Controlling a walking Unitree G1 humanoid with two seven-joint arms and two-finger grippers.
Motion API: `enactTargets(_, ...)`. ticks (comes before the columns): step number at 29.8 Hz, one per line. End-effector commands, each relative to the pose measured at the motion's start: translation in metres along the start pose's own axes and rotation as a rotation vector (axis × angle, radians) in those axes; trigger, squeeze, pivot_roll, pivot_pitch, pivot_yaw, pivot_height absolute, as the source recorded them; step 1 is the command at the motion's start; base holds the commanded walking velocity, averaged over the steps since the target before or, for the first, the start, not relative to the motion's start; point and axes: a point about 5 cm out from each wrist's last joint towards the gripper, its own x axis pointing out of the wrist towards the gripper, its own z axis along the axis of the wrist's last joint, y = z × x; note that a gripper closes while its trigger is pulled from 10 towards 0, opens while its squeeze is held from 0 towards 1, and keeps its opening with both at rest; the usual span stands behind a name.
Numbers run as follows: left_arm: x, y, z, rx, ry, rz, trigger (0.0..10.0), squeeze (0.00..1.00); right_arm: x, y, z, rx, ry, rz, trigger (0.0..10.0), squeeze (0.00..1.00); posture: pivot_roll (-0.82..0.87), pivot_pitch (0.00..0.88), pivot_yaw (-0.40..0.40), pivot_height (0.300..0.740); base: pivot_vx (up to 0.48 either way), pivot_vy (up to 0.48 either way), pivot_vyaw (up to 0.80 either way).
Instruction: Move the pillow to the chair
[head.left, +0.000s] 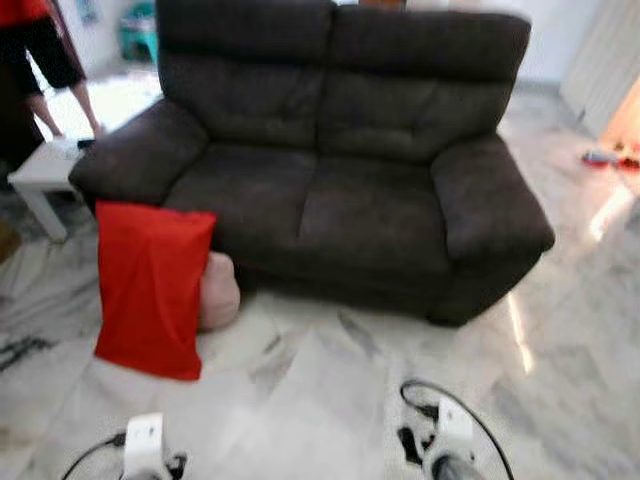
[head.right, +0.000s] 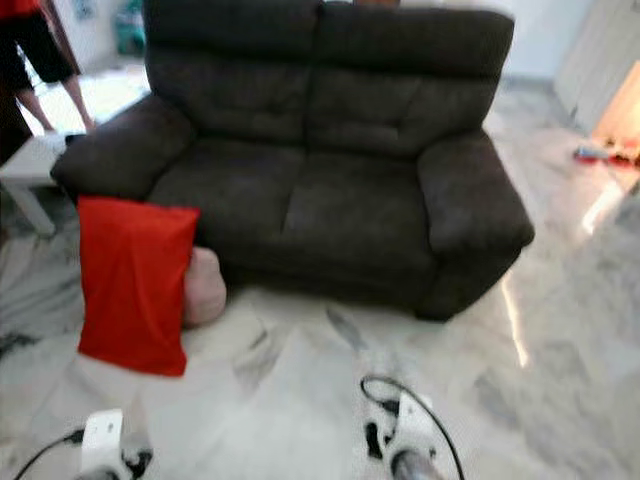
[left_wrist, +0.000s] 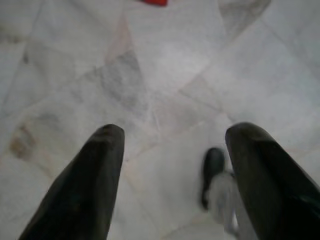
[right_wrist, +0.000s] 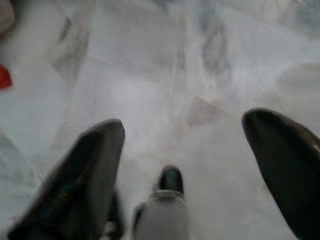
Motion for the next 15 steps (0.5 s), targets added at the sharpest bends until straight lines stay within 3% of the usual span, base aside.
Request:
enactTargets(1,0.0000,0.0057,0.0006,0.016,0.004,0.015,10.0,0.00,0.0013,0.0073,0.0054,-0.008,-0.016,0.020,10.0,0.00,-0.01,0.000,-0.036,0.740,0.000,0.412,0.00)
enactTargets(4,0.0000,0.0058,0.0005,0.017,0.004,0.015,10.0,0.00,0.0013,0.0073,0.0051,-0.005,-0.014,0.020,10.0,0.00,-0.01,0.000,-0.037,0.740,0.000,0.412,0.00)
enactTargets(15,0.0001,0.0057,0.0013,0.014,0.003,0.017,10.0,0.00,0.0014,0.0071,0.0056,-0.004,-0.012,0.020,10.0,0.00,-0.01,0.000,-0.039,0.740,0.000,0.409,0.54)
